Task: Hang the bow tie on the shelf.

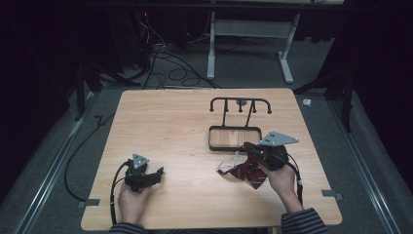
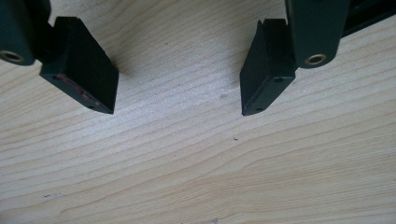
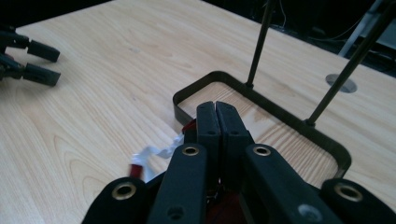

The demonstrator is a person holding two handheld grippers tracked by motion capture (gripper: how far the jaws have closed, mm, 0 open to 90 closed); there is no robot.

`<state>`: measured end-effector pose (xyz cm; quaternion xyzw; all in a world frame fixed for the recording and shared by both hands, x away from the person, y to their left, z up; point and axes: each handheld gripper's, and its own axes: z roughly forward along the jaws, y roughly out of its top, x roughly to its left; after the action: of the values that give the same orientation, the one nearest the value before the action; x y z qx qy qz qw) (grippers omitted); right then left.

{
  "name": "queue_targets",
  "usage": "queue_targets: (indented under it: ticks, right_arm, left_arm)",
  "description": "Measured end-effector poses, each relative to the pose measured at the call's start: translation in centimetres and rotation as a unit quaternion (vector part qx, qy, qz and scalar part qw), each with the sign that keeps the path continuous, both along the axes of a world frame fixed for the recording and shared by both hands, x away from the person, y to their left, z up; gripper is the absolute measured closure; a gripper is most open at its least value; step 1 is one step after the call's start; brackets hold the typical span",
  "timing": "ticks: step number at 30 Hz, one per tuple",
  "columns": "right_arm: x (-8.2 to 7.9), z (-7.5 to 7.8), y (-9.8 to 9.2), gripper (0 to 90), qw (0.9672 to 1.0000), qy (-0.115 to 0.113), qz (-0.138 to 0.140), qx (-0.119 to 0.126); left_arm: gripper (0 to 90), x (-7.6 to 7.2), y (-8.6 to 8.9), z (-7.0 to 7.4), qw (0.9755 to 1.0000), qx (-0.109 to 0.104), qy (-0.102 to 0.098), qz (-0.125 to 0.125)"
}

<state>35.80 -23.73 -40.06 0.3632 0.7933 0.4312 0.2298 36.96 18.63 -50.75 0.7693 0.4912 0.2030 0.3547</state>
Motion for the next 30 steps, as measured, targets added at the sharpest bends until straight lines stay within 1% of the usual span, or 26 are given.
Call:
queue_targets:
  ticks: [1, 2, 6, 13, 16, 18, 30]
  right_arm:
    - [0.0, 0.0, 0.0, 90.0, 1.0000, 0.000, 0.000, 0.000]
    - [0.0, 0.4, -0.2, 90.0, 1.0000, -0.004, -0.002, 0.001]
    - [0.0, 1.1, -0.4, 90.0, 0.9999, -0.013, -0.006, 0.002]
    - [0.0, 2.0, -0.5, 90.0, 0.9997, -0.024, -0.007, 0.002]
    - [0.1, 2.7, -0.7, 90.0, 0.9995, -0.030, -0.007, 0.002]
    - [0.2, 3.0, -0.7, 90.0, 0.9994, -0.034, -0.005, 0.005]
    - [0.7, 4.3, -0.4, 90.0, 0.9987, -0.050, -0.007, 0.007]
  left_arm:
    - [28.7, 0.0, 0.0, 0.0, 1.0000, 0.000, 0.000, 0.000]
    - [28.7, 0.0, 0.0, 0.0, 1.0000, 0.000, 0.000, 0.000]
    - [28.7, 0.0, 0.0, 0.0, 1.0000, 0.000, 0.000, 0.000]
    - [28.8, 0.0, 0.0, 0.0, 1.0000, 0.000, 0.001, 0.000]
    - [28.7, 0.0, 0.0, 0.0, 1.0000, 0.000, 0.001, 0.000]
    - [28.7, 0.0, 0.0, 0.0, 1.0000, 0.000, 0.001, 0.000]
    - [28.7, 0.0, 0.0, 0.0, 1.0000, -0.001, 0.000, 0.000]
